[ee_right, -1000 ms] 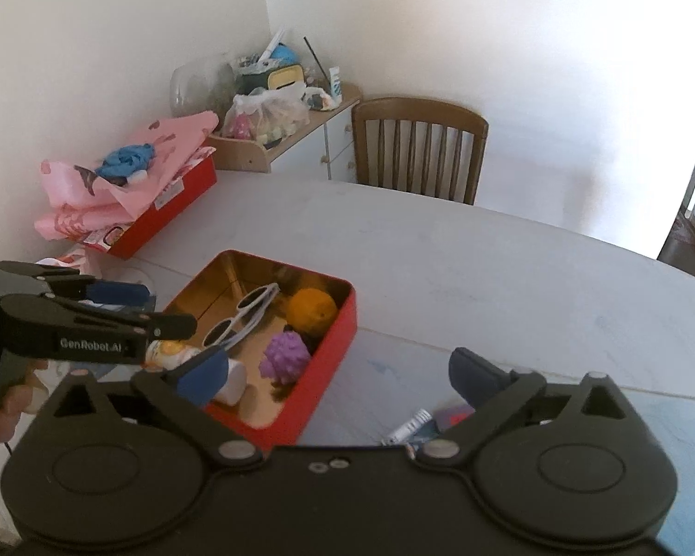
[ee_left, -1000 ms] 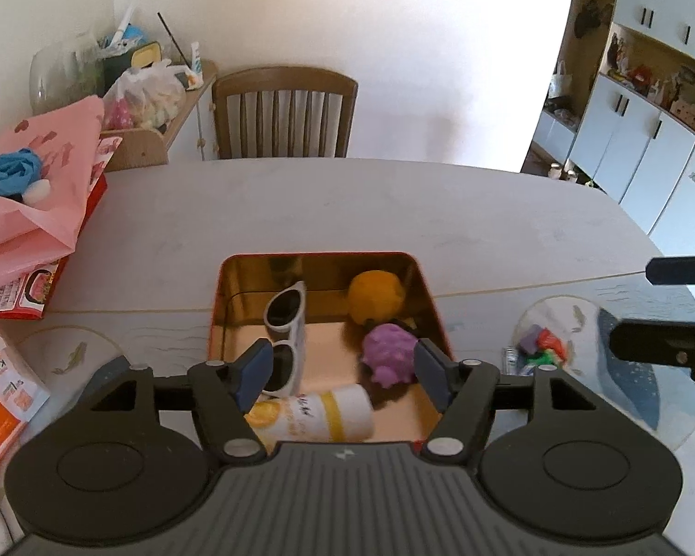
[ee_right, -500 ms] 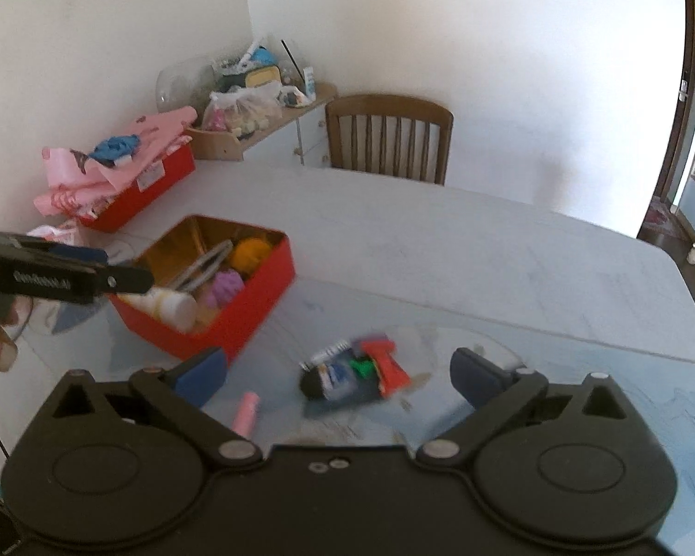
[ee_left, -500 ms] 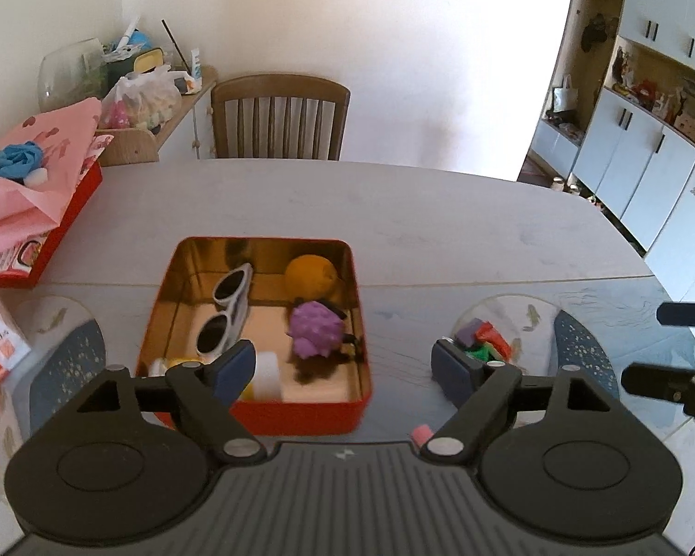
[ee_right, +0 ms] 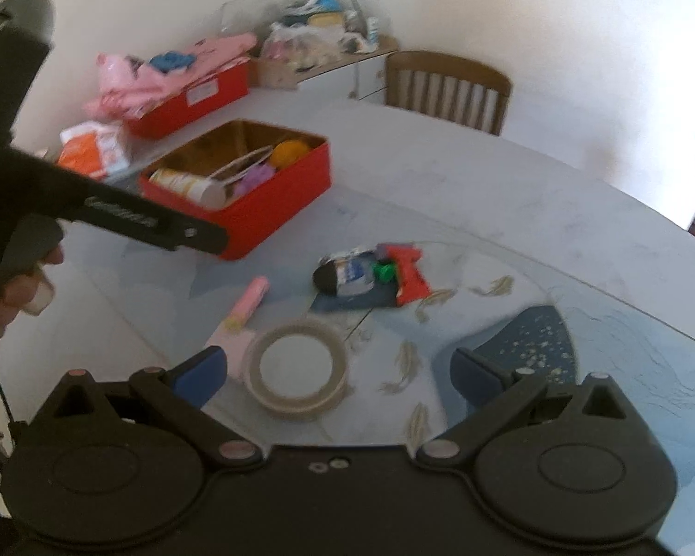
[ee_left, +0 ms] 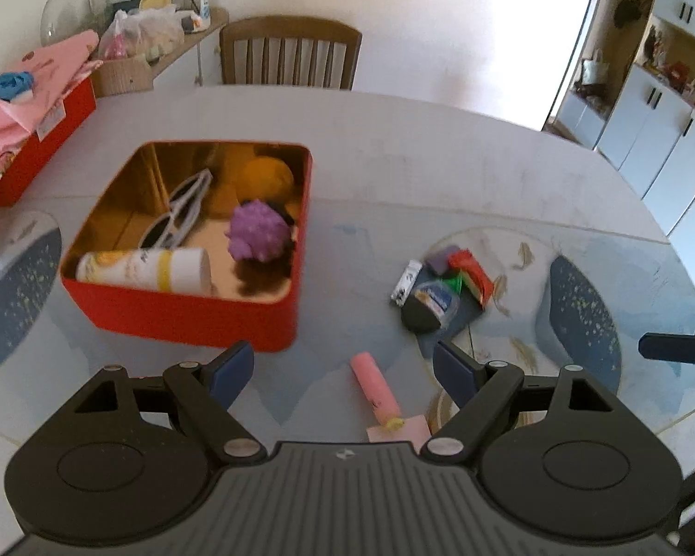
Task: Organize rigid objects
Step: 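Move the left gripper to the pink tube and close on it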
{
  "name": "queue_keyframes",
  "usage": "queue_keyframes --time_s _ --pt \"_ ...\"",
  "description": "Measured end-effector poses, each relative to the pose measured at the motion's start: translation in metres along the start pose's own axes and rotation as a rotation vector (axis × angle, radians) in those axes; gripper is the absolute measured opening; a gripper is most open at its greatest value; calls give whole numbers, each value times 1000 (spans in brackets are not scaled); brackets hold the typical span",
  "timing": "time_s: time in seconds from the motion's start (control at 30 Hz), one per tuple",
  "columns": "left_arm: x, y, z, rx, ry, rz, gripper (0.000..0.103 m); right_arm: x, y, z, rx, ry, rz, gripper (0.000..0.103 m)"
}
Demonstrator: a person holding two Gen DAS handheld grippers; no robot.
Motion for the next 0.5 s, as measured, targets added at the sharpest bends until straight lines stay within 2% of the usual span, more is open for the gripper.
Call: queue_keyframes --time_s 0.2,0.5 --pt "-26 -9 10 8 43 -31 85 -18 12 9 93 15 -22 103" --pt "-56 -6 18 25 97 -56 85 -47 18 16 161 63 -79 98"
Point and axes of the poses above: each gripper's, at about its wrist camera, not at the fingertips, and x roughly against the way its jaws point, y to its left, z to its underside, the point moved 1 cm from there along -x, roughly the way its jaws point, and after that the axes turned 14 degrees about z, right-handed, at the moved point
